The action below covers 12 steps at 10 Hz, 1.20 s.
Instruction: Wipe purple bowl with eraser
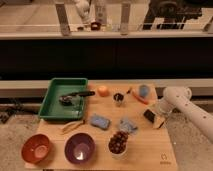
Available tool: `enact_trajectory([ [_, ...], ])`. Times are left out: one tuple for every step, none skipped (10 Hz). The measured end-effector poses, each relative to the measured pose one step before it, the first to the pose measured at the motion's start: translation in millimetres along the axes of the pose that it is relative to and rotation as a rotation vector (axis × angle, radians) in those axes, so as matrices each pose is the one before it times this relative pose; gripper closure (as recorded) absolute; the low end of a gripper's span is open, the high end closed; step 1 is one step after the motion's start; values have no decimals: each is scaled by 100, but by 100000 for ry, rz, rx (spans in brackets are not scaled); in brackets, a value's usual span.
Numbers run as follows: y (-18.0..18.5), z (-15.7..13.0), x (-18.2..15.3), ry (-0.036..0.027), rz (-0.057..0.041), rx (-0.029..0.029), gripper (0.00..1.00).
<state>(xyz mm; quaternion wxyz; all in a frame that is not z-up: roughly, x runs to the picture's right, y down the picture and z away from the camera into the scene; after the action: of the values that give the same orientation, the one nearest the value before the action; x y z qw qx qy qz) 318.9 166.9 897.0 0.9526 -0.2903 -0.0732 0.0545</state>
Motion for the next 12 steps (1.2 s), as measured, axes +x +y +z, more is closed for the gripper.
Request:
enact_trajectory([
  [12,3,31,-197,690,-271,42],
  [-19,1,2,-168,360,-2,50],
  [24,-40,37,-238,370,117,62],
  [-38,-138,6,-19,29,398,71],
  [-43,-92,-22,7,-52,349,81],
  [-26,-32,-12,28,-41,45,92],
  [6,-3,-7,2,-15,-23,98],
  [12,-17,-10,28,-65,-40,100],
  [-4,-19,-29,-22,-58,-12,100],
  [-2,10,-4,51,-61,8,100],
  [45,-105,-203,580,-1215,564,100],
  [272,-518,-390,989,-1942,1862,100],
])
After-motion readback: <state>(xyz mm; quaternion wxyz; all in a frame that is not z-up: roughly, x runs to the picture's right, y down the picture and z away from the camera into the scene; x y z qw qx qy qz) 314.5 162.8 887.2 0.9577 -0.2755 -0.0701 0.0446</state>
